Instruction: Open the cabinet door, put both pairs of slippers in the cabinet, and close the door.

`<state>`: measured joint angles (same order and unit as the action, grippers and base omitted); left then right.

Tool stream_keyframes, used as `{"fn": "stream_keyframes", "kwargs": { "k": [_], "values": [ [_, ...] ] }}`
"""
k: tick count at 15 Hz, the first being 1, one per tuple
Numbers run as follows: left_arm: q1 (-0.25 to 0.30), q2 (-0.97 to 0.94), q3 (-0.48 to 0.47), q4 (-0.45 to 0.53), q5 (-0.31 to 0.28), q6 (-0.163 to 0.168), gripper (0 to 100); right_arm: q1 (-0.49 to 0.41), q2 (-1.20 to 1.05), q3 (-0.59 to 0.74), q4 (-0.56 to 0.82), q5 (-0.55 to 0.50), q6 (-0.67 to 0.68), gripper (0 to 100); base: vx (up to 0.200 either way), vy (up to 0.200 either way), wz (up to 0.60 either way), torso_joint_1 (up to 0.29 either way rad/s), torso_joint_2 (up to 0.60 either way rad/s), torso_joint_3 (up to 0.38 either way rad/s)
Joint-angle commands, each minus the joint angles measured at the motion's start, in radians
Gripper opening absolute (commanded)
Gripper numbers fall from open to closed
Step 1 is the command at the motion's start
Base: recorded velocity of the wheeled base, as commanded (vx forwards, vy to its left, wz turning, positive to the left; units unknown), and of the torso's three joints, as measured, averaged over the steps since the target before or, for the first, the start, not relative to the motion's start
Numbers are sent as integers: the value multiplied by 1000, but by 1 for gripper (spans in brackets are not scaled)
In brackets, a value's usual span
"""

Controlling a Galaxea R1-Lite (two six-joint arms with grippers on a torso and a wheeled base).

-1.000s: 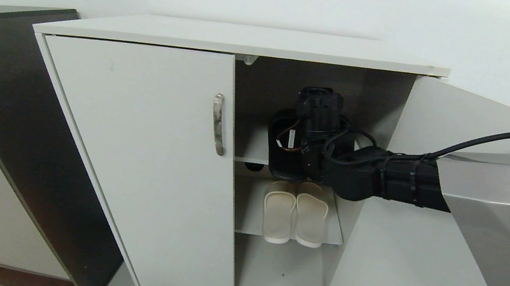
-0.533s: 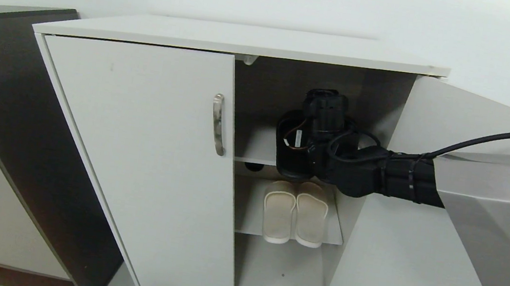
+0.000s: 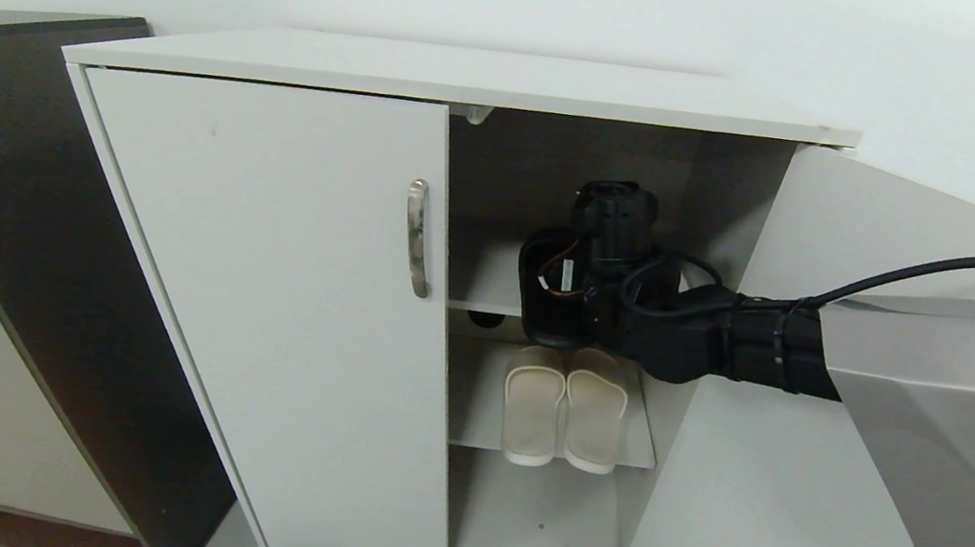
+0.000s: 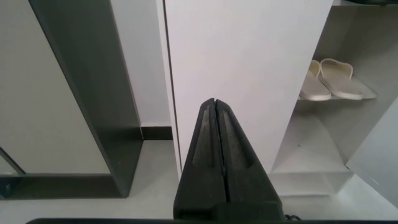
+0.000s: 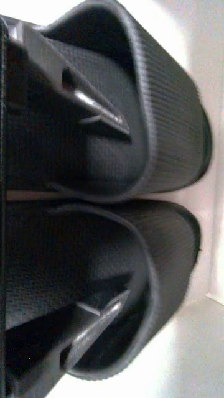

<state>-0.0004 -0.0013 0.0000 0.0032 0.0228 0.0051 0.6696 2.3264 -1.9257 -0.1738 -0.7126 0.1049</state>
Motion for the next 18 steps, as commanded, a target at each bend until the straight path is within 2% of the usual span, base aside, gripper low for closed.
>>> {"fn": "stream_keyframes", "kwargs": {
  "k": [1,4,7,8,10,12,14,17,18],
  "values": [
    [0,1,0,0,0,-1,0,19,-68,76,-6,-5,4,100,0,0,0,0,0,0],
    [0,1,0,0,0,-1,0,53,-167,209,-44,-42,10,100,0,0,0,0,0,0],
    [0,1,0,0,0,-1,0,127,-323,521,-246,-67,4,100,0,0,0,0,0,0],
    [0,1,0,0,0,-1,0,159,-377,642,-317,-64,4,0,0,0,0,0,0,0],
    [-1,1,0,0,2,1,0,208,-472,877,-446,-56,-8,0,0,0,0,0,0,0],
    [0,1,0,0,2,-1,0,226,-493,1010,-561,-53,-10,0,0,0,0,0,0,0],
    [-1,1,0,0,0,1,0,226,-478,1033,-632,-53,-17,0,0,0,0,0,0,0],
    [0,1,0,0,0,-1,0,228,-472,1033,-635,-53,-17,0,0,0,0,0,0,0],
    [0,1,0,0,0,-1,0,228,-470,1035,-636,-51,-17,0,-200,0,0,7,2,2]
  ]
}}
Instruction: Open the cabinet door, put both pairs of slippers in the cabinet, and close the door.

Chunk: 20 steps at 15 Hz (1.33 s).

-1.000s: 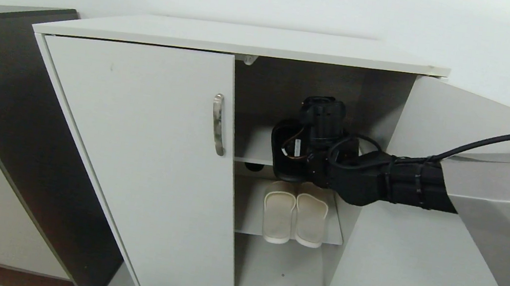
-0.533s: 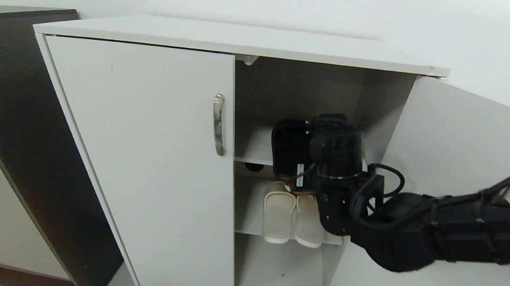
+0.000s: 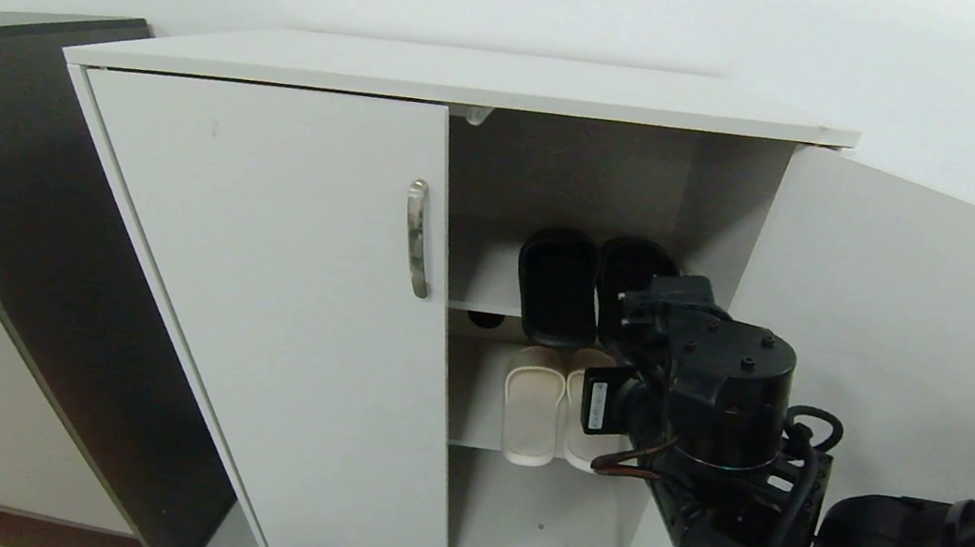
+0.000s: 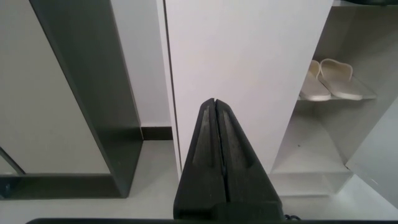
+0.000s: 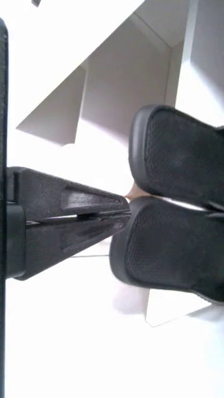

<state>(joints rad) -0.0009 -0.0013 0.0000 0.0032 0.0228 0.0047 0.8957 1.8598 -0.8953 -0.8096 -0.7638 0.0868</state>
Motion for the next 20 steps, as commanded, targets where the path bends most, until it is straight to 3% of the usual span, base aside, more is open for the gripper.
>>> {"fn": "stream_keyframes", "kwargs": {
  "k": [1,20],
  "values": [
    [-1,1,0,0,0,0,0,2,-4,6,0,0,1,0,-200,0,0,2,2,2],
    [1,1,0,0,0,-2,0,-9,24,88,-49,40,-22,0,-200,0,0,1,2,3]
  ]
}}
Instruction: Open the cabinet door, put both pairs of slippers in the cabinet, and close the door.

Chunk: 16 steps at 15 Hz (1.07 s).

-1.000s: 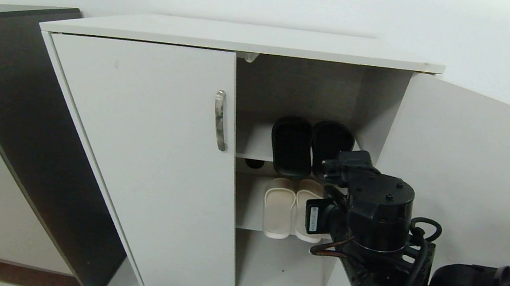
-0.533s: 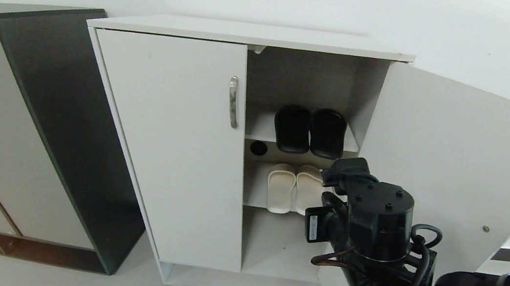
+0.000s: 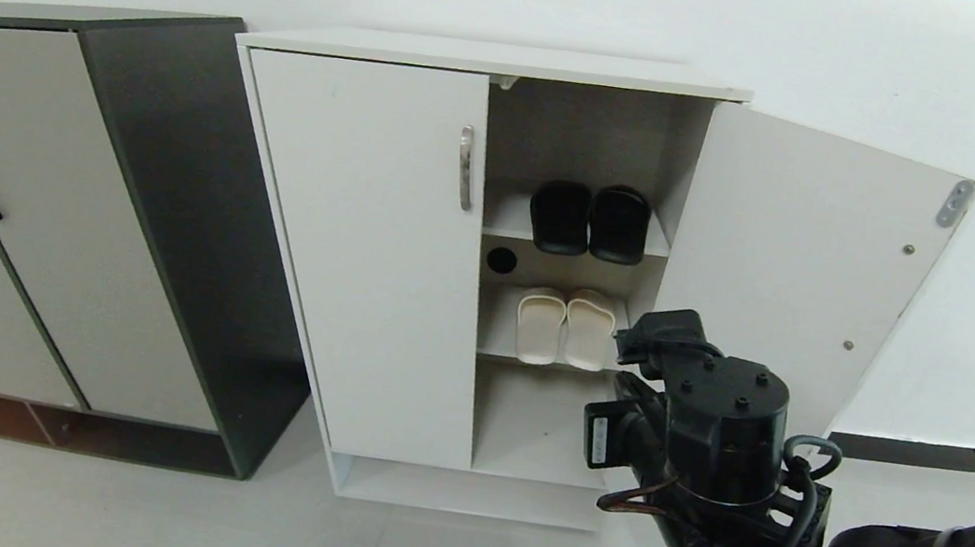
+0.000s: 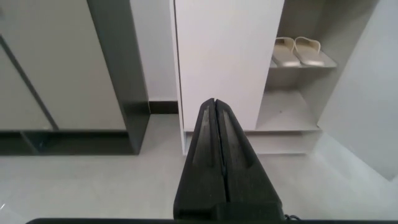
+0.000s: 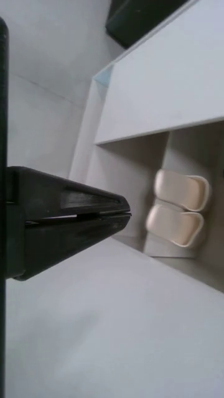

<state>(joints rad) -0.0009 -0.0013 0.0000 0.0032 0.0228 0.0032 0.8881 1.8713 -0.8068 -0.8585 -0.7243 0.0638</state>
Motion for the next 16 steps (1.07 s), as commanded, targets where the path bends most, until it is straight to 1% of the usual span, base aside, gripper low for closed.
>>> {"fn": "stream_keyframes", "kwargs": {
  "k": [1,2,16],
  "values": [
    [1,1,0,0,0,0,0,-3,23,0,-17,0,-1,0,-200,0,0,2,-2,2],
    [1,1,0,0,0,1,0,-3,29,0,-25,0,-2,0,-200,0,0,-2,2,7],
    [1,1,0,0,0,0,0,-3,39,6,-25,-1,-6,0,0,0,0,0,0,0]
  ]
}}
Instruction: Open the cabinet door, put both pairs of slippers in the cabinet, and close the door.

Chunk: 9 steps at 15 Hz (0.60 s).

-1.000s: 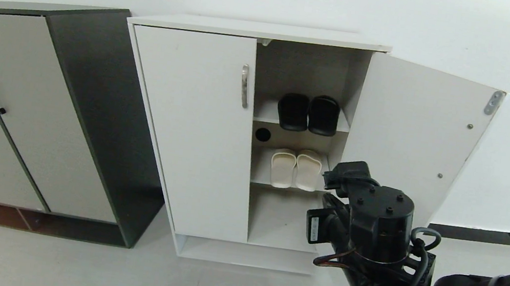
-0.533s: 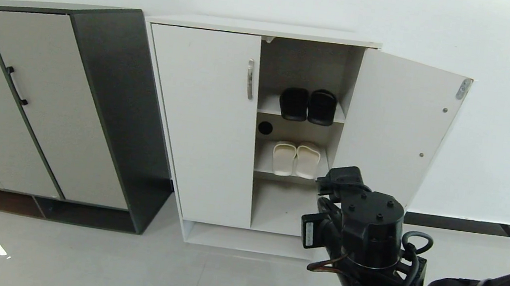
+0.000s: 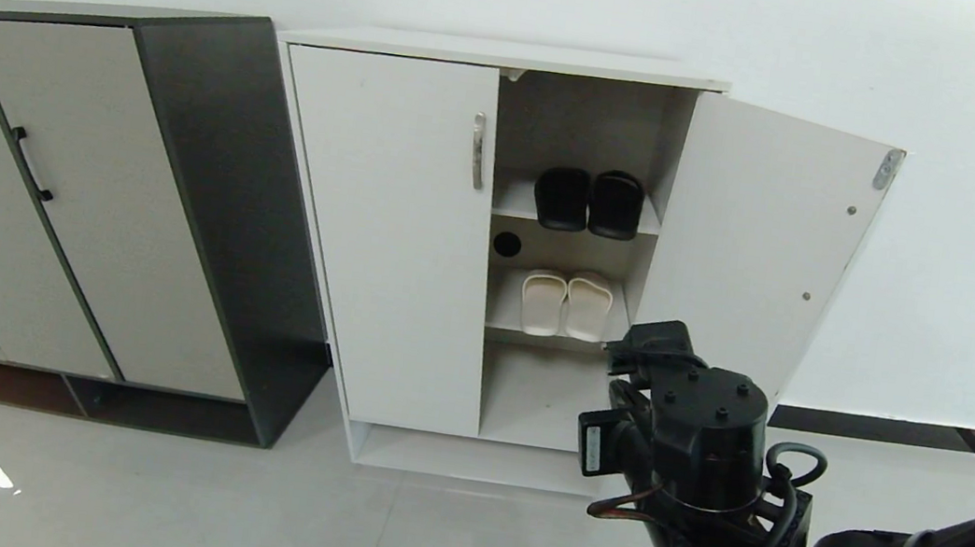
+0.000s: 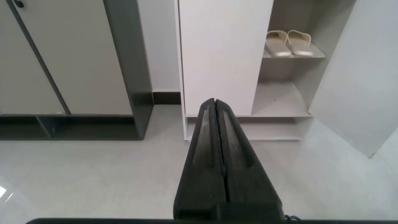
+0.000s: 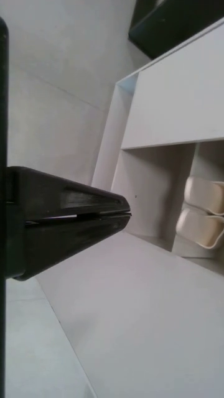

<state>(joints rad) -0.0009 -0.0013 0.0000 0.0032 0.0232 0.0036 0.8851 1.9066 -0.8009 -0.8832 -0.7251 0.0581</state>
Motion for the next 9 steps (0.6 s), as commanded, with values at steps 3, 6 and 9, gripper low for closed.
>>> {"fn": "stream_keyframes", "kwargs": {
  "k": [3,6,9],
  "values": [
    [1,1,0,0,1,-1,0,0,3,2,1,0,-1,0,0,0,0,0,0,0],
    [-1,1,0,0,1,-1,0,0,3,3,1,0,-1,0,0,0,0,4,-167,-238],
    [1,1,0,0,1,-1,0,0,3,5,1,0,-1,0,0,0,0,48,-406,-364]
  ]
}}
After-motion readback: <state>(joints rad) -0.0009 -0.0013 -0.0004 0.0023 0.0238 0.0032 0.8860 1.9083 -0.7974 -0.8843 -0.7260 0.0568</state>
